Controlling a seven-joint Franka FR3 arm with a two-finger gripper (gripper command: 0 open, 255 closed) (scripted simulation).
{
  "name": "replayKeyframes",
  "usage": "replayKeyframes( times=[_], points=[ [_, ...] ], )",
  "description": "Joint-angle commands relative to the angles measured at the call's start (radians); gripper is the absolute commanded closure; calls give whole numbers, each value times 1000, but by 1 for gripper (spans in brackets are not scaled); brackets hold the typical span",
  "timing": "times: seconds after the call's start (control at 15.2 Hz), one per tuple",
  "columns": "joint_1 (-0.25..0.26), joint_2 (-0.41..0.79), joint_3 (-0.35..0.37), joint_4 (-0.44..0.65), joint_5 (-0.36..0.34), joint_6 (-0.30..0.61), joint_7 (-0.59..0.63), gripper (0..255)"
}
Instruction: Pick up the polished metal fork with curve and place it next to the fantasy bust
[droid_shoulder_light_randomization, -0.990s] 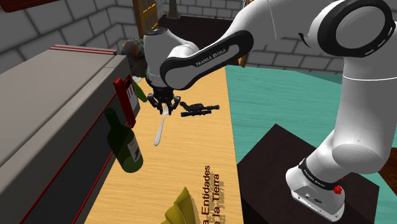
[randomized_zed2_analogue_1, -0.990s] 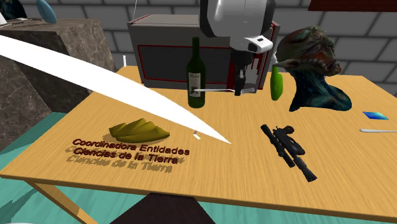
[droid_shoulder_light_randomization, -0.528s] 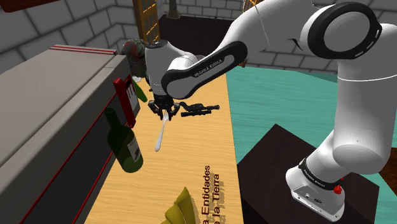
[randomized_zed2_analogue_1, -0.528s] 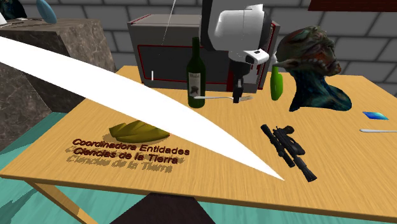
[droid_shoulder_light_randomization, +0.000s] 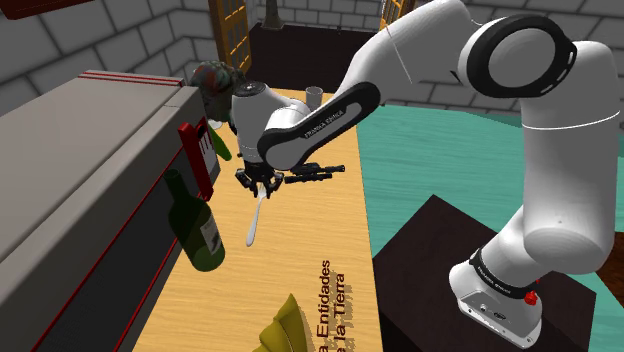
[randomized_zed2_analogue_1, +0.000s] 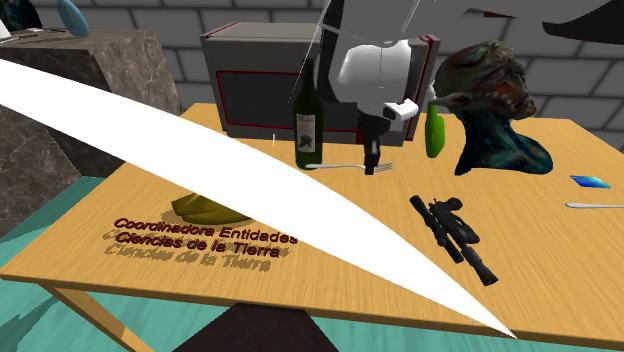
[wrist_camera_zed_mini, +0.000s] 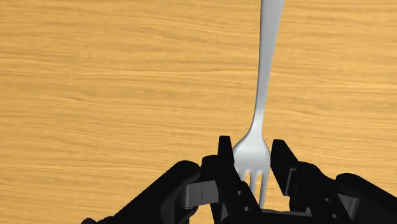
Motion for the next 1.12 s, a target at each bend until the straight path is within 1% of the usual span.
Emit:
replayKeyframes(
  times=[0.0,0.73,1.06],
  points=[
    [5,17,-8,-4,-11,20,7,255],
    [37,119,-53,4,-65,111,43,255],
    [38,121,-54,4,-66,112,43,255]
  ],
)
